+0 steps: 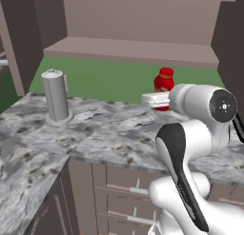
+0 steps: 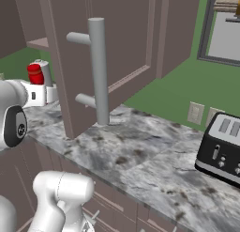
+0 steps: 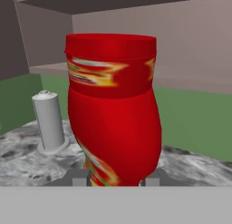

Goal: Move the ketchup and mayonnaise from the cabinet to the dining counter.

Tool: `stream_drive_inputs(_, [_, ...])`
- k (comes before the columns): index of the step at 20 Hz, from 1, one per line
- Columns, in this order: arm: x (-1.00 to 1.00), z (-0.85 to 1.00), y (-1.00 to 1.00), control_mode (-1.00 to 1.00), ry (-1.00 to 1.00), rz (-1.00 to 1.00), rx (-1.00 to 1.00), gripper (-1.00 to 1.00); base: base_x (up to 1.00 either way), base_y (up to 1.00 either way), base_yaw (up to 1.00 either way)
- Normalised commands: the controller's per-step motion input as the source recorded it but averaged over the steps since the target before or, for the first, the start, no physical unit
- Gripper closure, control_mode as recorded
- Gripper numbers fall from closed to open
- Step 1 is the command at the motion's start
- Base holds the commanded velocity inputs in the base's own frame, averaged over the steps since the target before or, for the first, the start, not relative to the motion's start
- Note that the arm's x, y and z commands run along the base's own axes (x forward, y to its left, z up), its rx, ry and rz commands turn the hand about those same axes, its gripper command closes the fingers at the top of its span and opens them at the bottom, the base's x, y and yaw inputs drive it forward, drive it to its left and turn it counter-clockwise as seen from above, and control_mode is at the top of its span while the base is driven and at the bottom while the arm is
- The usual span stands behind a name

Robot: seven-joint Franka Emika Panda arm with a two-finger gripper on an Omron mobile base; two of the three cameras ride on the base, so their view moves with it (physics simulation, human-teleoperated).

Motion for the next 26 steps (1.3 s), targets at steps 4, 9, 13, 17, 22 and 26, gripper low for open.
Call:
stream_drive_inputs(4, [0.00, 0.00, 0.00, -1.00, 0.00, 0.00, 0.00, 1.00, 0.00, 0.00, 0.00])
stream_drive_inputs(9, [0.00, 0.00, 0.00, 1.00, 0.00, 0.00, 0.00, 1.00, 0.00, 0.00, 0.00])
stream_drive_inputs(13, [0.00, 0.00, 0.00, 1.00, 0.00, 0.00, 0.00, 1.00, -0.43, 0.00, 0.06])
stream_drive_inputs(17, [0.00, 0.00, 0.00, 1.00, 0.00, 0.00, 0.00, 1.00, -0.82, 0.00, 0.20])
stream_drive_inputs(22, [0.00, 0.00, 0.00, 1.00, 0.00, 0.00, 0.00, 1.00, -0.90, -0.12, 0.47])
stream_drive_inputs(26, [0.00, 0.00, 0.00, 1.00, 0.00, 0.00, 0.00, 1.00, -0.75, -0.11, 0.84])
